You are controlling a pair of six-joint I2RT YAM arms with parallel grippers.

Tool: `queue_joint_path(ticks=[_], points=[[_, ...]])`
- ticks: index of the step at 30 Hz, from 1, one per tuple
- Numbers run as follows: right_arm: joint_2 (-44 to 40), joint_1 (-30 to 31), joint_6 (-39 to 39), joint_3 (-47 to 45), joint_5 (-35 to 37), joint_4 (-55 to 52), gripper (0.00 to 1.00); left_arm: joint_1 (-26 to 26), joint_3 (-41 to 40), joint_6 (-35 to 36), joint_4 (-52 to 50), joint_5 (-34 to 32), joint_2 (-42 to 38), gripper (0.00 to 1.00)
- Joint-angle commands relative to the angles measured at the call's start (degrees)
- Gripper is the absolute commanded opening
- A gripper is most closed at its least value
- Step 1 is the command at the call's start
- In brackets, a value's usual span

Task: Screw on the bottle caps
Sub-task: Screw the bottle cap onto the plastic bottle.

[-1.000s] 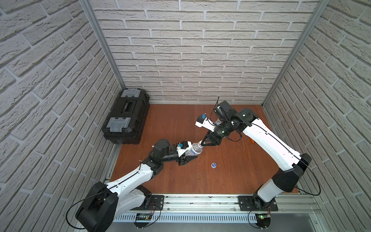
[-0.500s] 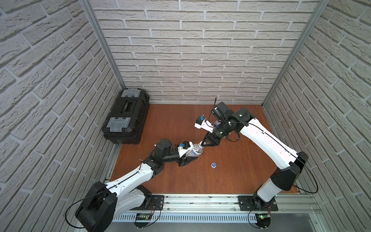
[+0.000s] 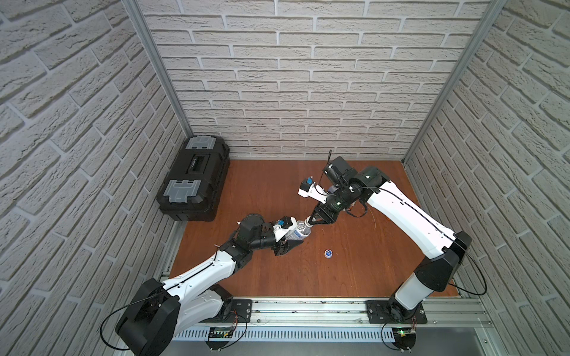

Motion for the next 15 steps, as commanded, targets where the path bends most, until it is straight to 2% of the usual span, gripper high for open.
queue_joint_path(ticks=[1,5,10,15], points=[[1.1,0.9,-1.8,-2.2,-5.9,1.9,0.29,-1.1,1.6,-1.5,9.3,0.1,-1.9,0.47],[1.3,1.3,-3.1,-2.8,-5.6,1.4,0.29,-1.4,0.9,-2.4,11.1,-0.8,-1.8,0.47],[1.9,1.3,-3.4,-3.1,2.9,0.0,0.30,-1.5,1.1,-3.5,11.3,-1.2,-2.4,0.46],[1.8,1.8,-3.1,-1.9,3.1,0.6,0.30,-1.9,3.6,-2.2,4.5,-2.2,-1.7,0.46]])
